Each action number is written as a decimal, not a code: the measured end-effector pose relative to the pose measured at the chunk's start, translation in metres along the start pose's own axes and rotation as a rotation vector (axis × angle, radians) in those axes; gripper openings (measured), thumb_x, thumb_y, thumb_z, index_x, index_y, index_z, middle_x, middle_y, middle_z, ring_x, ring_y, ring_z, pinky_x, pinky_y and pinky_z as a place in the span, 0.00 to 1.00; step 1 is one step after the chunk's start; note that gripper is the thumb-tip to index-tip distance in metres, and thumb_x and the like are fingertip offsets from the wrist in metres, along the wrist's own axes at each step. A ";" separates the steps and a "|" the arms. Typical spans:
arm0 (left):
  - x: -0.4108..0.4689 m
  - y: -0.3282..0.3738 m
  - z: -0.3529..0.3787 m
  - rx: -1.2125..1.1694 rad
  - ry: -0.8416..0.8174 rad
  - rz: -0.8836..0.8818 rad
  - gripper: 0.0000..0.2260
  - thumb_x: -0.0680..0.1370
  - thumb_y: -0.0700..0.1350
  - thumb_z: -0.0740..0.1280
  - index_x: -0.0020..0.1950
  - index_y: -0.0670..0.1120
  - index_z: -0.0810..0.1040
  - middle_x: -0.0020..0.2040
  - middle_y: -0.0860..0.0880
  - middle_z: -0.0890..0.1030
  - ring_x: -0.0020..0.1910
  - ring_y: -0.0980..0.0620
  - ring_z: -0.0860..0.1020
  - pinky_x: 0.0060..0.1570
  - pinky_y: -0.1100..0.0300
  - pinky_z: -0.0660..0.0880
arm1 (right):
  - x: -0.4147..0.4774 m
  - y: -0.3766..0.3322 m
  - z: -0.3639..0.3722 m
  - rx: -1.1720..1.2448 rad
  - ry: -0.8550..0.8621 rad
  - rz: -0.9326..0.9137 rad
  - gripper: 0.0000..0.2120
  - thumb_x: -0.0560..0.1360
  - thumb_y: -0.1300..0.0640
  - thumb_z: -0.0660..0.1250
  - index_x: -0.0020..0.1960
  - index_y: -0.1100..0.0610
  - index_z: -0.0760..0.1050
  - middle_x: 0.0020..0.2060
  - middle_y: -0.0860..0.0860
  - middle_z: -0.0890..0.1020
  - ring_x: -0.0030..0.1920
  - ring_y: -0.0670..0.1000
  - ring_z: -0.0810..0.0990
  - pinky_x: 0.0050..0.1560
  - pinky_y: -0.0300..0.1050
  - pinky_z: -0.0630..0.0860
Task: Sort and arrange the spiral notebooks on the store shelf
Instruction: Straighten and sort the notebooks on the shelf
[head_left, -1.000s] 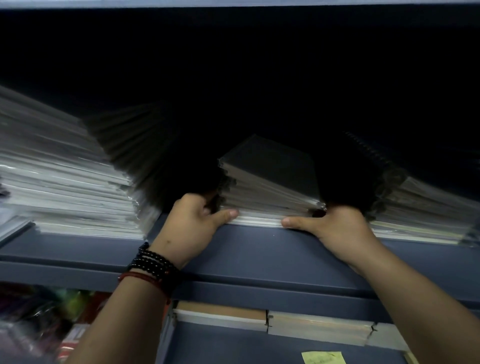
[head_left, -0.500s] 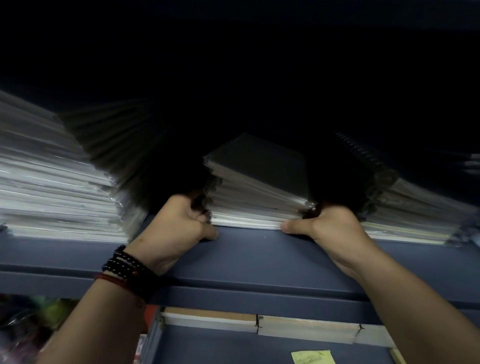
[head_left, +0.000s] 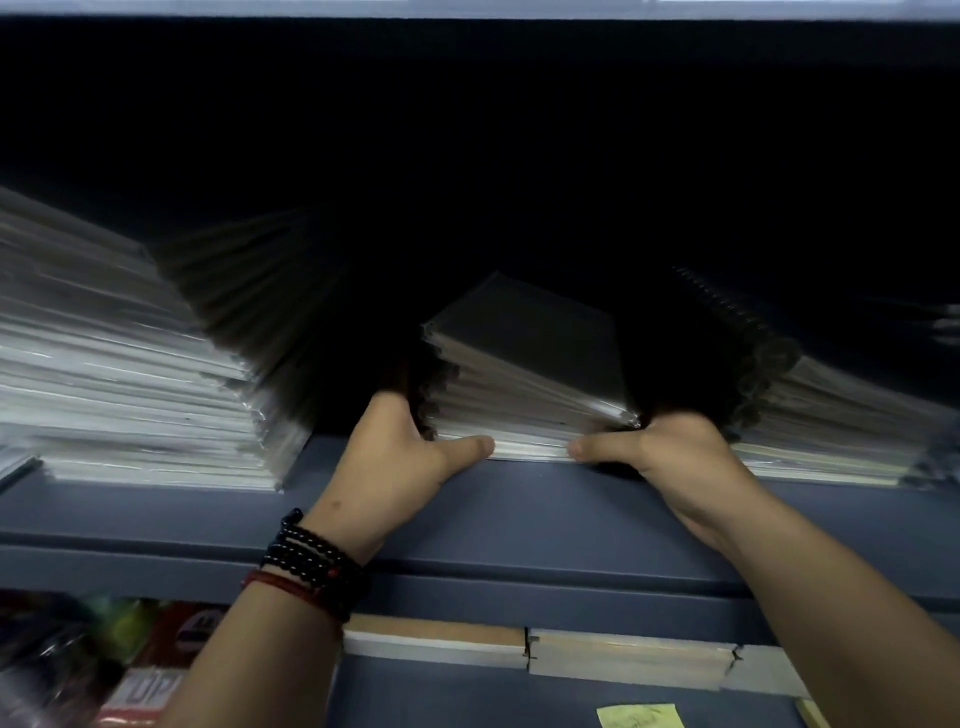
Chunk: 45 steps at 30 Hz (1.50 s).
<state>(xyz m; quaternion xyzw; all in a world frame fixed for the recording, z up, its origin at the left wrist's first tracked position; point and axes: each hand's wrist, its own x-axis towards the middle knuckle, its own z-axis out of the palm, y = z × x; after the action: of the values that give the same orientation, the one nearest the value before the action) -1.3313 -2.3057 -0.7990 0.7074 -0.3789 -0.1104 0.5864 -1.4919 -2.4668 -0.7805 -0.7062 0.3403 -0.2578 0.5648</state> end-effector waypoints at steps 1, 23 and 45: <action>0.000 0.003 0.001 -0.007 0.004 0.012 0.33 0.64 0.53 0.81 0.67 0.50 0.76 0.60 0.55 0.83 0.61 0.55 0.81 0.65 0.50 0.76 | 0.000 -0.001 -0.001 0.013 0.001 -0.004 0.12 0.61 0.65 0.82 0.42 0.62 0.83 0.39 0.52 0.87 0.44 0.53 0.85 0.47 0.46 0.81; 0.016 0.036 0.008 -0.391 0.333 0.223 0.11 0.75 0.47 0.72 0.57 0.56 0.82 0.53 0.64 0.84 0.58 0.64 0.79 0.58 0.69 0.73 | 0.004 -0.008 0.009 0.008 0.118 -0.031 0.18 0.68 0.44 0.77 0.52 0.54 0.83 0.44 0.48 0.82 0.53 0.51 0.80 0.55 0.45 0.73; 0.043 0.048 0.022 -0.495 0.278 -0.194 0.28 0.80 0.63 0.61 0.75 0.49 0.72 0.73 0.44 0.74 0.72 0.39 0.71 0.72 0.40 0.64 | 0.034 -0.021 0.033 0.522 0.148 0.037 0.09 0.74 0.54 0.72 0.54 0.54 0.82 0.48 0.52 0.86 0.47 0.53 0.84 0.51 0.50 0.81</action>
<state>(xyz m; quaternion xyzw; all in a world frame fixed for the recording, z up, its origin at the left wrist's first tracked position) -1.3344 -2.3515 -0.7495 0.5844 -0.1870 -0.1569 0.7739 -1.4411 -2.4697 -0.7683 -0.5097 0.3155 -0.3774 0.7059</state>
